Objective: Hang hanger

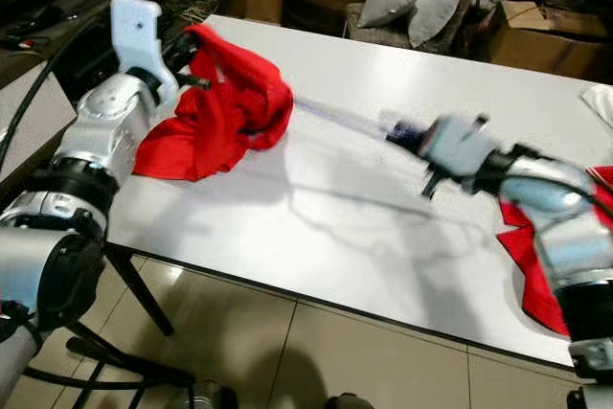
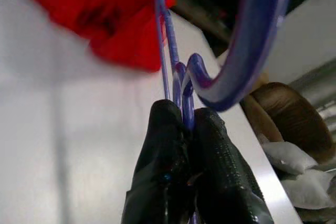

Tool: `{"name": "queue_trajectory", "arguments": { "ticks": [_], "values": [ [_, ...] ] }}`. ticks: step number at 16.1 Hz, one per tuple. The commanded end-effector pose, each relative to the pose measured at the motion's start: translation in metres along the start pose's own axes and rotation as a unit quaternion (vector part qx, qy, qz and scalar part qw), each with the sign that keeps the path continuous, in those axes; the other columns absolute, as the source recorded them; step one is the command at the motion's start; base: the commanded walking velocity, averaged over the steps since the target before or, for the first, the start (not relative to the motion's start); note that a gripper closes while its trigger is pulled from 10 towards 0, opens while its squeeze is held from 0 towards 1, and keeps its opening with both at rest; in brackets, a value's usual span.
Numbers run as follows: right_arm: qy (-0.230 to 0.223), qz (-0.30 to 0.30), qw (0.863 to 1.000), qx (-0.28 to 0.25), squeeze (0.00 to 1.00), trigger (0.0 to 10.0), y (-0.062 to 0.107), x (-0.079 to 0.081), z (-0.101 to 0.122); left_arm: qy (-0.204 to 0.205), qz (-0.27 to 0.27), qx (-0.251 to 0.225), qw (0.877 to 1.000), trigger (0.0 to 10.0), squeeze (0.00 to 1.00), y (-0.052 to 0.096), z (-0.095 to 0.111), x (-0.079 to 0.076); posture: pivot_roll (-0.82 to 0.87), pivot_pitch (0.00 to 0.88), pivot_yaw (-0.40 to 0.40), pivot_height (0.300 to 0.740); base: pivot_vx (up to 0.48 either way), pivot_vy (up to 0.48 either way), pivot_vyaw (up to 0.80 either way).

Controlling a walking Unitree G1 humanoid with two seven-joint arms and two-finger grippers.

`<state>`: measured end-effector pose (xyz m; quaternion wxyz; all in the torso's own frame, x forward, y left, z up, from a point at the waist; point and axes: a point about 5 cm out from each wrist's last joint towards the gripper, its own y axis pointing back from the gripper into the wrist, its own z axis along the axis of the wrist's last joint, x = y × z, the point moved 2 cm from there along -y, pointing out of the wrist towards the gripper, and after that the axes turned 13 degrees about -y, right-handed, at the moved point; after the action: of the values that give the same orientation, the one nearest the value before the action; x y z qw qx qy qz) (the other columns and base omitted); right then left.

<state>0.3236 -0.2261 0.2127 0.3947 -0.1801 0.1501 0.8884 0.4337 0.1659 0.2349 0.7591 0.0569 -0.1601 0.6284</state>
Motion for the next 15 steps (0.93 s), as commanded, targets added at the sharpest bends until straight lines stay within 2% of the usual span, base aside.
{"name": "queue_trajectory", "arguments": {
  "ticks": [1,4,5,6,8,9,10,12,13,14,15],
  "values": [
    [-0.031,-0.023,0.998,-0.039,0.0,10.0,0.007,-0.009,0.013,-0.011,0.023,0.016,1.0,10.0,0.0,0.005,-0.011,0.011,-0.04,0.0,0.022,0.74,0.0,0.0,0.0],
    [-0.099,-0.038,0.988,-0.108,0.0,10.0,0.003,-0.01,0.03,-0.014,0.034,0.032,0.999,10.0,0.0,0.009,-0.02,0.014,-0.03,0.0,0.017,0.74,0.0,0.0,0.0],
    [-0.118,-0.032,0.986,-0.117,0.0,10.0,-0.001,-0.005,0.032,-0.007,0.031,0.023,0.999,10.0,0.0,0.007,-0.016,0.013,-0.03,0.0,0.017,0.74,0.0,0.0,0.0],
    [-0.115,-0.017,0.988,-0.105,0.0,10.0,-0.005,0.002,0.031,0.004,0.028,0.012,1.0,10.0,0.0,0.004,-0.009,0.012,-0.03,0.0,0.018,0.74,0.0,0.0,0.0],
    [-0.098,-0.03,0.994,-0.043,0.0,10.0,-0.012,0.006,0.015,0.005,0.006,-0.022,1.0,10.0,0.0,-0.001,0.008,0.005,-0.03,0.0,0.027,0.74,0.0,0.0,0.0],
    [-0.046,-0.053,0.996,0.052,0.0,10.0,-0.014,0.003,-0.008,0.016,-0.016,-0.061,0.998,10.0,0.0,-0.005,0.026,0.0,-0.03,0.0,0.037,0.74,0.0,0.0,0.0],
    [-0.001,-0.043,0.994,0.103,0.0,10.0,-0.012,0.006,-0.021,0.026,-0.029,-0.093,0.995,10.0,0.0,-0.006,0.04,-0.002,-0.03,0.0,0.04,0.74,0.0,0.0,0.0],
    [0.004,-0.035,0.99,0.137,0.0,10.0,-0.011,0.013,-0.028,0.047,-0.069,-0.186,0.979,10.0,0.0,-0.007,0.082,-0.007,-0.03,0.0,0.046,0.74,0.0,0.0,0.0],
    [0.005,-0.052,0.988,0.149,0.0,10.0,-0.012,0.009,-0.029,0.075,-0.114,-0.234,0.962,10.0,0.0,-0.003,0.102,-0.012,-0.03,0.0,0.05,0.74,0.0,0.0,0.0],
    [0.002,-0.073,0.984,0.161,0.0,10.0,-0.013,0.006,-0.029,0.093,-0.164,-0.268,0.945,10.0,0.0,0.003,0.113,-0.018,-0.03,0.0,0.053,0.74,0.0,0.0,0.0],
    [-0.002,-0.086,0.982,0.168,0.0,10.0,-0.013,0.003,-0.03,0.088,-0.19,-0.279,0.937,10.0,0.0,0.007,0.116,-0.021,-0.03,0.0,0.053,0.74,0.0,0.0,0.0]
  ]
}}
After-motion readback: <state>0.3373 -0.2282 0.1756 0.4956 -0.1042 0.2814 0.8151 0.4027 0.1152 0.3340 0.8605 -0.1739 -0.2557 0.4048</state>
